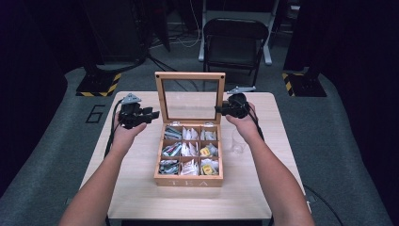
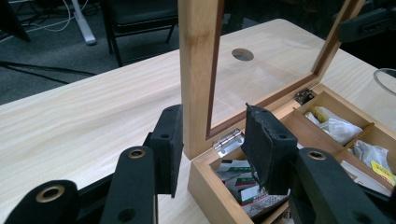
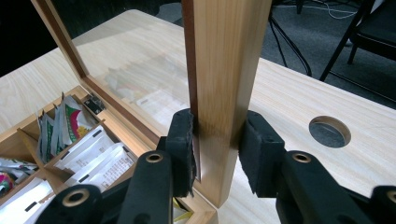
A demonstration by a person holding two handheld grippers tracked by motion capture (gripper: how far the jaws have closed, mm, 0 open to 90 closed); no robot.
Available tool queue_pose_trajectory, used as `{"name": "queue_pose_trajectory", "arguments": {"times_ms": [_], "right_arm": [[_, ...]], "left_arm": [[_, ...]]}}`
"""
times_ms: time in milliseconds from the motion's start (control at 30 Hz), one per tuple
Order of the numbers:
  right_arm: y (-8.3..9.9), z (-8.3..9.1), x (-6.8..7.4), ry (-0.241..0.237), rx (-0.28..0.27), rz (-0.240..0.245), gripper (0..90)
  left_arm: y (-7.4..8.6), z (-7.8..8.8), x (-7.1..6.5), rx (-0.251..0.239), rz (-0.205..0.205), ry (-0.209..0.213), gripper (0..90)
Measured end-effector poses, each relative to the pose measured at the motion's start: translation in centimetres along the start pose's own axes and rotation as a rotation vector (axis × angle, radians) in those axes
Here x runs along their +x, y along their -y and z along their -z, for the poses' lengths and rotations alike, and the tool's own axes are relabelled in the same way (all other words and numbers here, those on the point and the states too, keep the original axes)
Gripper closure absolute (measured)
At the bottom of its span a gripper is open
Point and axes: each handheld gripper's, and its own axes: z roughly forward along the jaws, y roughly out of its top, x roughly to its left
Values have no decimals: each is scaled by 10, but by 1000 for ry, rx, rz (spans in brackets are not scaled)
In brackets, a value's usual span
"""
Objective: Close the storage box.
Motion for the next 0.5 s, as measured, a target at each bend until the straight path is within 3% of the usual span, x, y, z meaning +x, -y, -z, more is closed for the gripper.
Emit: {"name": "queue_pose_trajectory", "arguments": {"times_ms": [400, 500], "right_arm": [[-1, -7, -5, 2, -6, -55, 659], [-3, -7, -6, 3, 7, -48, 659]], "left_arm": [[3, 1, 0, 9, 1, -1, 576], [4, 1, -1, 15, 0, 6, 577]]}}
